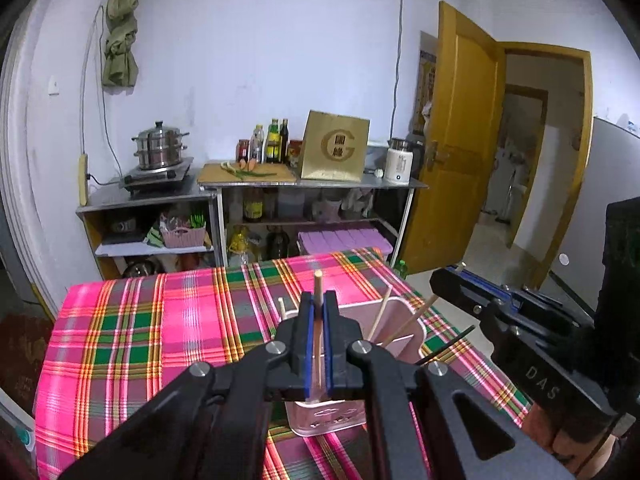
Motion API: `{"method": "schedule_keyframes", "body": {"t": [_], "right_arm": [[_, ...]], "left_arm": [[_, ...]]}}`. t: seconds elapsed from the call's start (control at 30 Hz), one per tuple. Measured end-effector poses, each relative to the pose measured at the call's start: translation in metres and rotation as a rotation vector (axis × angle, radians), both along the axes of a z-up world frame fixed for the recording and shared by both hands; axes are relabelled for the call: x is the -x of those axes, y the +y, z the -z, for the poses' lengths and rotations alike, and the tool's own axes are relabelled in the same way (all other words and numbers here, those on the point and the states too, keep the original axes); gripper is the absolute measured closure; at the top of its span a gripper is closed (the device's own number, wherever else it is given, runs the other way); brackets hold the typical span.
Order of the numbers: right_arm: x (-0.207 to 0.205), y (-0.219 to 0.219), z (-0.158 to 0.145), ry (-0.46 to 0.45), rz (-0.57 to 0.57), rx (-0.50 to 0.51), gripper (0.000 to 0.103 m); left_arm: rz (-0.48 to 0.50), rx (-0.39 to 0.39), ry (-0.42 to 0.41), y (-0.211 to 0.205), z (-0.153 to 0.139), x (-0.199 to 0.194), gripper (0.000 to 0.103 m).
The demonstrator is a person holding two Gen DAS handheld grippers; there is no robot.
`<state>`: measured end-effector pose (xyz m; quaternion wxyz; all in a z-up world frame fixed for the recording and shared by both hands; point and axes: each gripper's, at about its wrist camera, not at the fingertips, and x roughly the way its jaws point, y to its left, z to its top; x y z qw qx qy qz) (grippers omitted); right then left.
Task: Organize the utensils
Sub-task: 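Open the left tool to drop its chopstick into the basket while the right tool releases its own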
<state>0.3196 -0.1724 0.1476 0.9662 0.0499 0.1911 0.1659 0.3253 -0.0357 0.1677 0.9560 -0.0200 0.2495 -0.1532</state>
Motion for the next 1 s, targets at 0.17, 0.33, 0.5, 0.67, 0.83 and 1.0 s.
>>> {"method": "schedule_keyframes", "body": {"t": [0.17,0.33,0.5,0.67,0.83,1.0], "right_arm": [[-0.012,0.002,0.015,0.033,0.002,0.007,0.098],[-0.020,0.002,0.029,0.052,0.009,0.020,0.099],[-0.020,0.007,0.028,0.048,0.009,0.044,0.099],[-0.021,0.008,0.027,0.056,0.000,0.063,0.098],[-0.020,0.011,0.026,0.068,-0.002,0.082,0.098],[-0.015,0.009,0.023,0.061,-0.008,0.082,0.085]], "left_arm": [[0.003,-0.018,0.040,-0.006,0.017,-0.013,0.099],[0.002,-0.036,0.081,-0.011,0.033,-0.023,0.099],[-0.002,-0.048,0.115,-0.012,0.044,-0.029,0.099],[-0.001,-0.049,0.123,-0.011,0.047,-0.028,0.098],[-0.002,-0.044,0.122,-0.012,0.048,-0.028,0.098],[-0.002,-0.033,0.104,-0.008,0.044,-0.022,0.089]]}}
